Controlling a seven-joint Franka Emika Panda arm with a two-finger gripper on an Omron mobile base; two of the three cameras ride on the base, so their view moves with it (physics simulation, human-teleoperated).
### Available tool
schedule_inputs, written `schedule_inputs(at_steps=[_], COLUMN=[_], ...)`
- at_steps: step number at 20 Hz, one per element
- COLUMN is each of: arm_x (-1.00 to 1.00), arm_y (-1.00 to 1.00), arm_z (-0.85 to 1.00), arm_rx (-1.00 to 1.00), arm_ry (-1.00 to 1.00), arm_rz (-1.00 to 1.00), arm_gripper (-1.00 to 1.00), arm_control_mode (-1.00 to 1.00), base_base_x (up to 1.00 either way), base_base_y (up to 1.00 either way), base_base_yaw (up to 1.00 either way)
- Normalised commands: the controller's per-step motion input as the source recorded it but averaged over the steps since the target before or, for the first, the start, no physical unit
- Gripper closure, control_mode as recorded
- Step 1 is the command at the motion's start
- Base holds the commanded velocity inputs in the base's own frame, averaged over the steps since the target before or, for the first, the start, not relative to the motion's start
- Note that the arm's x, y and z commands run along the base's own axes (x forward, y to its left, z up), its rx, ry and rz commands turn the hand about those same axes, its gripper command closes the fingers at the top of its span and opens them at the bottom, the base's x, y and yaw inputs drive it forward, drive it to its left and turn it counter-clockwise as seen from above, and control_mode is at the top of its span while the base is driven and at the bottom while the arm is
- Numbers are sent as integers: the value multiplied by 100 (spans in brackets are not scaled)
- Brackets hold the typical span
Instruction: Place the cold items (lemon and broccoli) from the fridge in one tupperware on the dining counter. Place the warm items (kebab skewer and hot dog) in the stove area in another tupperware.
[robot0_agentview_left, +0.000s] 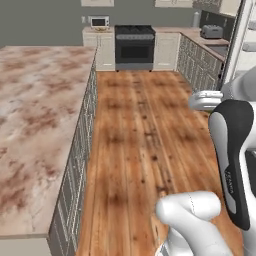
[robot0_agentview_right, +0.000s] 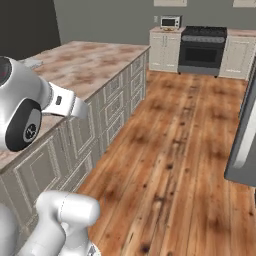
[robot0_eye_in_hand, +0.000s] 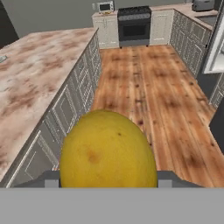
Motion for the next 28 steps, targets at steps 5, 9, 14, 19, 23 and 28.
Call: schedule_inputs(at_steps=[5, 9, 14, 19, 23, 28], arm_x=[0, 0, 0, 0, 0, 0], arm_y=[0, 0, 0, 0, 0, 0], arm_z=[0, 0, 0, 0, 0, 0], arm_rx=[0, 0, 0, 0, 0, 0], arm_ry=[0, 0, 0, 0, 0, 0], arm_rz=[0, 0, 0, 0, 0, 0], arm_gripper=[100, 100, 100, 100, 100, 100], arm_control_mode=[100, 100, 100, 100, 100, 100], base_base_x=[-100, -75, -40, -17, -3, 0], base_base_y=[0, 69, 100, 100, 100, 100], base_base_yaw=[23, 1, -3, -11, -16, -19])
